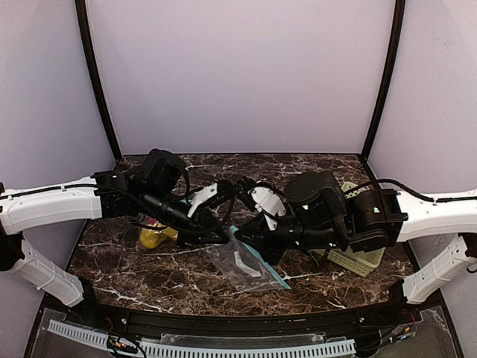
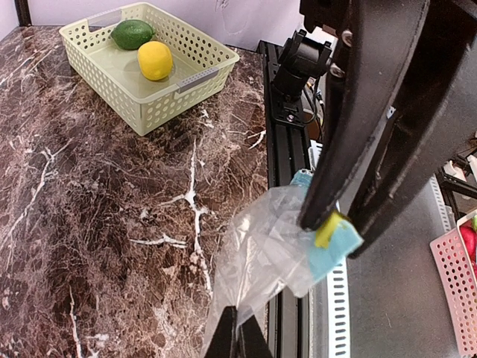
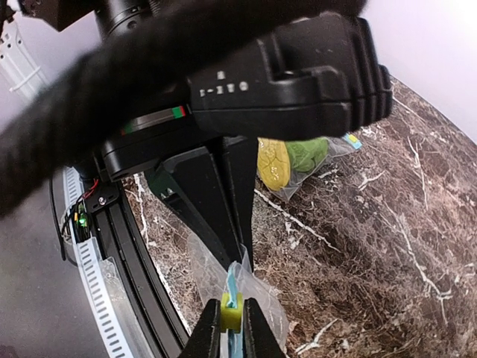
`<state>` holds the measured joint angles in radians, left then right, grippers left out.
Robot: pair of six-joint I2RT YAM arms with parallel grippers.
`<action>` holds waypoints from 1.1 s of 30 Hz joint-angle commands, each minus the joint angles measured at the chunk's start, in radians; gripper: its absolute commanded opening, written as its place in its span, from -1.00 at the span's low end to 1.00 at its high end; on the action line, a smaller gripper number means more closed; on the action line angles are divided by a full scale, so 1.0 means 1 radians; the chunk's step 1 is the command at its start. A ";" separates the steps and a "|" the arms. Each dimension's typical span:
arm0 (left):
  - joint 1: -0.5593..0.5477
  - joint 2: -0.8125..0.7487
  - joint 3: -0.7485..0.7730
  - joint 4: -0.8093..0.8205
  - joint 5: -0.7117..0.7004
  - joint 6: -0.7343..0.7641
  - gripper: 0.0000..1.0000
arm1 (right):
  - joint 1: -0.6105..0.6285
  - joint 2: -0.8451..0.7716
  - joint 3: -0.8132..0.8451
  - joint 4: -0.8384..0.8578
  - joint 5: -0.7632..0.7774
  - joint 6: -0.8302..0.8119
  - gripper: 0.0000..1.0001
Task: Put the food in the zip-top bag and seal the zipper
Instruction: Pick up the zipper food storage bag from the center of the board.
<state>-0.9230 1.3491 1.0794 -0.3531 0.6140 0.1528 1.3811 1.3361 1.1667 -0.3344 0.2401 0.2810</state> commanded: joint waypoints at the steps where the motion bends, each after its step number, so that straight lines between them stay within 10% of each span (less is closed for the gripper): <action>1: 0.010 -0.020 0.013 0.001 0.023 -0.004 -0.99 | 0.009 -0.012 0.014 0.034 0.043 0.007 -0.87; 19: 0.062 -0.057 0.007 0.008 0.077 0.004 -0.93 | -0.054 -0.232 -0.174 0.127 0.039 0.128 -1.00; 27: 0.061 -0.081 -0.043 0.125 0.228 -0.047 0.47 | -0.086 -0.157 -0.156 0.161 -0.238 0.096 -1.00; 33: 0.061 -0.089 -0.071 0.204 0.311 -0.092 0.58 | -0.095 -0.074 -0.108 0.183 -0.333 0.076 -1.00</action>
<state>-0.8619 1.2911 1.0332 -0.2176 0.8337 0.0956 1.2949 1.2243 1.0073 -0.2016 0.0025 0.3752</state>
